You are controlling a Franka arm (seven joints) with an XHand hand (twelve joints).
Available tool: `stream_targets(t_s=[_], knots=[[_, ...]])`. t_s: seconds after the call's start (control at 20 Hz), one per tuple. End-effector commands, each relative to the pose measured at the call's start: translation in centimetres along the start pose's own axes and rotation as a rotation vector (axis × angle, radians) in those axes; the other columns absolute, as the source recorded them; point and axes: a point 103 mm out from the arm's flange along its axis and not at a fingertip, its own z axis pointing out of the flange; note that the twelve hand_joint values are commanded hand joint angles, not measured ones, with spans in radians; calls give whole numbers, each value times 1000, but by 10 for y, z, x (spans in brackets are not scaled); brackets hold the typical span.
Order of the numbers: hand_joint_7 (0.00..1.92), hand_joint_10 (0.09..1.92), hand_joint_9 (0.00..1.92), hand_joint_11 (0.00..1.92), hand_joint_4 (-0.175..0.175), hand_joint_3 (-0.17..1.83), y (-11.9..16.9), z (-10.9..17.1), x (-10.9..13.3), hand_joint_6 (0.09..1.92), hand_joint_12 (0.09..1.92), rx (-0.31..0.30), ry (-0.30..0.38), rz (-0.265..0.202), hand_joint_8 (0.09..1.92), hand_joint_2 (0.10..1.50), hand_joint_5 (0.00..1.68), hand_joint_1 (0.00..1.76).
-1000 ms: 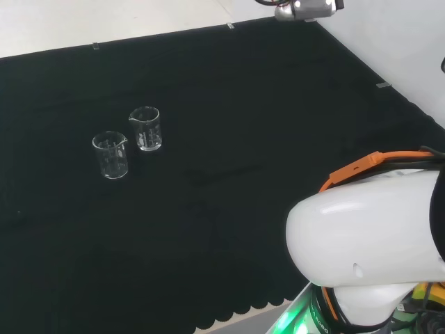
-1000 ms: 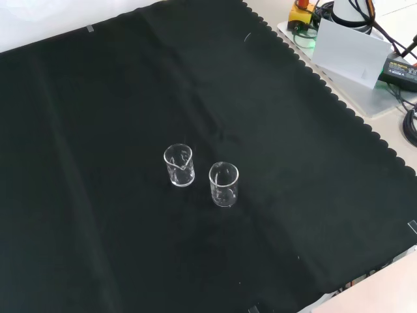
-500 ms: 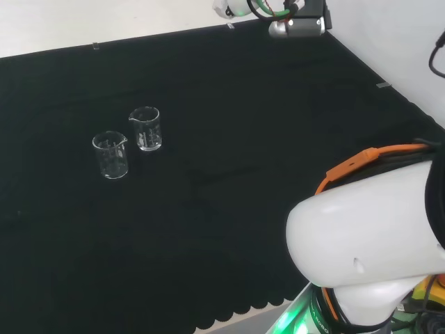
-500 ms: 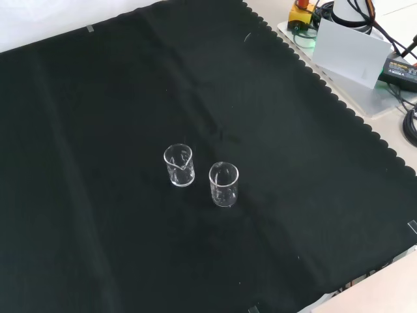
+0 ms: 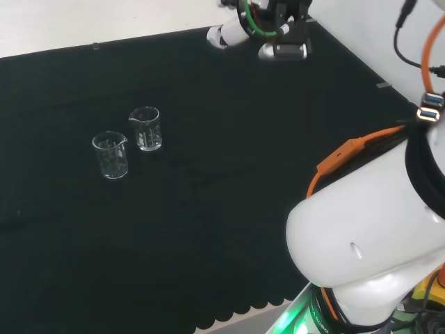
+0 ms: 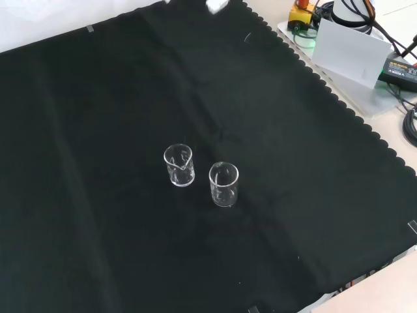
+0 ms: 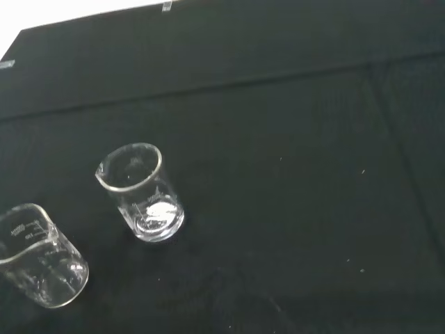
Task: Pick up the beaker on the right.
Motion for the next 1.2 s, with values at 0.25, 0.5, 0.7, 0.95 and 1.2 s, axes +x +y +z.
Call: stream_targets(t_s=[0.25, 0.5, 0.7, 0.95, 1.2], knots=[[160, 669, 259, 0, -63, 625, 81, 74, -13, 87, 1144, 29, 121, -126, 619, 709, 261, 708], [179, 665, 291, 0, -68, 681, 99, 105, -11, 87, 1157, 82, 186, -189, 631, 621, 278, 755], [181, 658, 300, 0, -68, 713, 113, 127, -9, 87, 1139, 106, 253, -223, 631, 577, 277, 772], [181, 655, 303, 0, -68, 731, 124, 152, -4, 87, 1134, 121, 317, -267, 630, 558, 274, 786], [181, 653, 302, 0, -68, 735, 134, 170, 2, 87, 1134, 137, 342, -301, 630, 556, 275, 789]])
